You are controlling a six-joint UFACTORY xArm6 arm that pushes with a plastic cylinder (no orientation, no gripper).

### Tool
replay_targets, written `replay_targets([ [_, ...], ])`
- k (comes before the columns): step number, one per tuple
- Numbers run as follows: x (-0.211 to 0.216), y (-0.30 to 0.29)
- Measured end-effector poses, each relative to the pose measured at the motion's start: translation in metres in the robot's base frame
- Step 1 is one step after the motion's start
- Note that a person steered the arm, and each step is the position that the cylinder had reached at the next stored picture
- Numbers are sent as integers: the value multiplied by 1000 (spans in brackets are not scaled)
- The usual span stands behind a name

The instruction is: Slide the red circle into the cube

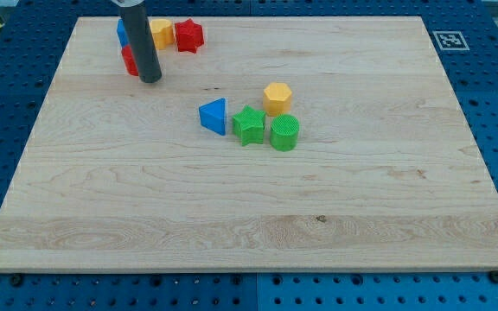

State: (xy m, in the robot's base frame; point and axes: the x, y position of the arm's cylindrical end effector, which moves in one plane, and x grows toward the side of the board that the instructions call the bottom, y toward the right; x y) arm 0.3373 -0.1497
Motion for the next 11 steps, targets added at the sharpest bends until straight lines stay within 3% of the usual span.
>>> replay_targets([
  [3, -1, 4],
  [5, -35, 3],
  [7, 15, -5],
  [9, -42, -22],
  [11, 1, 53],
])
